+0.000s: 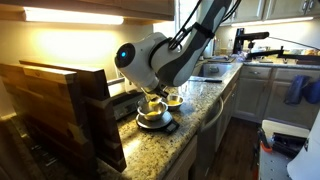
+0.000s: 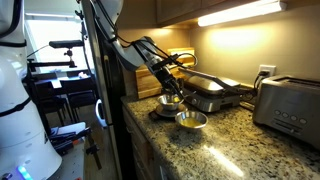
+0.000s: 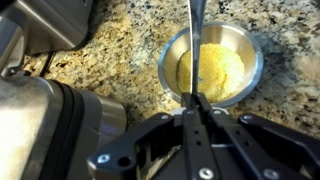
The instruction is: Use the spoon to scoop some powder from the bowl on the right into the bowl on the left
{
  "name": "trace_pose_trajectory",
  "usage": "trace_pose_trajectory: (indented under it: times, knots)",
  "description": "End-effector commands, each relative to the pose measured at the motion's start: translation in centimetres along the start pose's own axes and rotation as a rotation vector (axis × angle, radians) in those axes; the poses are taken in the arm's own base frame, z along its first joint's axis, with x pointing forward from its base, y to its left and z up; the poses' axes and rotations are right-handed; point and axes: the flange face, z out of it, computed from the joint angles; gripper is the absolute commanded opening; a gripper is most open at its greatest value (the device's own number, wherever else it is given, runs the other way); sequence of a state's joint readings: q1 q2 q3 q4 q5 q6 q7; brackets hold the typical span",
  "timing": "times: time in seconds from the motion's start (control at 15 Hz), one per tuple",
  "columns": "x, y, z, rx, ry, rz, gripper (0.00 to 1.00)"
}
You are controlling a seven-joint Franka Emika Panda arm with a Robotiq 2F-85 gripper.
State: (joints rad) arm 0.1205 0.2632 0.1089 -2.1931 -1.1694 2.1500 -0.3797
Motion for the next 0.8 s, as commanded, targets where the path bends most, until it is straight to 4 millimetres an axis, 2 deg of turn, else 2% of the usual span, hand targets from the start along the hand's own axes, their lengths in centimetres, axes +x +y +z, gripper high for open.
trace_pose_trajectory:
  times: [0.0,0.73]
  knots:
    - [-1.1,-2.2,-1.4,-0.076,-0.018,0.036,0.04]
    - [-0.9,-5.7,-2.9,-0.275,-0.011,0.159,0.04]
